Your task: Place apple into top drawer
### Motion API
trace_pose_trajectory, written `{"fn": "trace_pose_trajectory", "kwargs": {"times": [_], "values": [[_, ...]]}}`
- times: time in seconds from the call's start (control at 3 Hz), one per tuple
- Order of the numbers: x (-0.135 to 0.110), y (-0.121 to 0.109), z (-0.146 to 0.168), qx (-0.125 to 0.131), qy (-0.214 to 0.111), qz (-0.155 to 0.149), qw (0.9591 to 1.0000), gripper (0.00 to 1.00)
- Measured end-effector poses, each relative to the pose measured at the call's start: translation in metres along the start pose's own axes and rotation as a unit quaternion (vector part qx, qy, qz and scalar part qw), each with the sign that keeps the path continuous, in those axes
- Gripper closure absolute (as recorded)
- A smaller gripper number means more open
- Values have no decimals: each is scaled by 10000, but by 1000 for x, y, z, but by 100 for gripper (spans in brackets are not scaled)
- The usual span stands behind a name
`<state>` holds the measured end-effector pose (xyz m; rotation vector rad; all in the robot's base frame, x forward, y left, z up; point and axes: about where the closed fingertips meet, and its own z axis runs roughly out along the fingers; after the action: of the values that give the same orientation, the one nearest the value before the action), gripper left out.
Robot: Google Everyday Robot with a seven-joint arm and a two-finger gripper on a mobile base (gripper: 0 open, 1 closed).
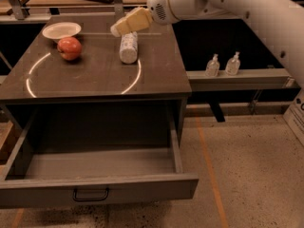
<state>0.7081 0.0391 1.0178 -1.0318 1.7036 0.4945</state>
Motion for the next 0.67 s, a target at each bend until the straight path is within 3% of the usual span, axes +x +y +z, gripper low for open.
{"fn": "trace_pose_trajectory", "kwargs": {"times": [0.67], "values": [[-29, 20, 100, -308, 39, -515, 9982, 0]]}}
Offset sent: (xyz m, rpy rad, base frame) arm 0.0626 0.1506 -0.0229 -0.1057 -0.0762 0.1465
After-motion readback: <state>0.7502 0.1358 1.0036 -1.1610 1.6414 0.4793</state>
